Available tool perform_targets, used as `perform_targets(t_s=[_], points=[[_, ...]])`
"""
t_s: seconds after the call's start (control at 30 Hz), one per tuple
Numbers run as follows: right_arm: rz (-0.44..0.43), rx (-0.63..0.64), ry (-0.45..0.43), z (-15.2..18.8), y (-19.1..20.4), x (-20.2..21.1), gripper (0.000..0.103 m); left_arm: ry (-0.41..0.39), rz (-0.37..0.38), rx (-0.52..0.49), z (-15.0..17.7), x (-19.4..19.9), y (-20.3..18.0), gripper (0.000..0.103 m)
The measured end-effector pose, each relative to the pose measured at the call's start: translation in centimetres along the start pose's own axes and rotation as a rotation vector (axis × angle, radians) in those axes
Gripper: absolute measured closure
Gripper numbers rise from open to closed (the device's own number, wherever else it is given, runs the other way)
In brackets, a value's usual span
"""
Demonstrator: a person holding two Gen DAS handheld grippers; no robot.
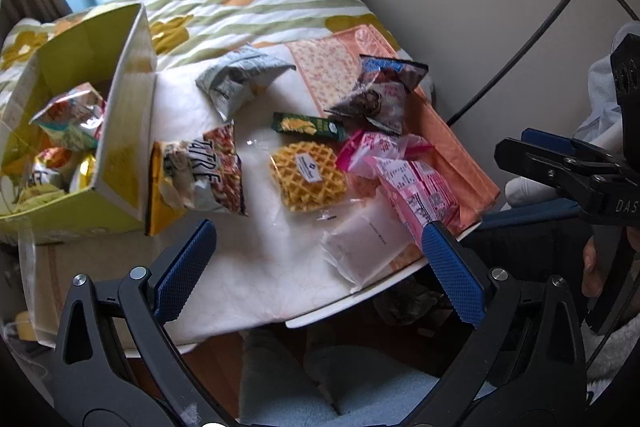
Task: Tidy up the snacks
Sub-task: 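Move both tools back over the remaining snacks on the table, then grasp the pink wafer bag with the right gripper and lift it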
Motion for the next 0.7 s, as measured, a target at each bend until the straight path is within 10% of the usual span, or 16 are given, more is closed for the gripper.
perform_targets(t_s=[0.7], points=[[0.181, -0.079, 0.176, 7.4, -3.7, -11.2, 0.001, 0.143, 0.093, -0.222, 5.3, -11.2, -1.8, 0.001]])
Point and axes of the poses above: each gripper's, at about its wrist camera, not at the fingertips, and x roughly against the way its jaws point, y to its left, z to its underside, the point moved 6 cm from there along -x, roughly the way its jaws point, and after that the axes turned 7 degrees about -y, right-handed, at the moved point
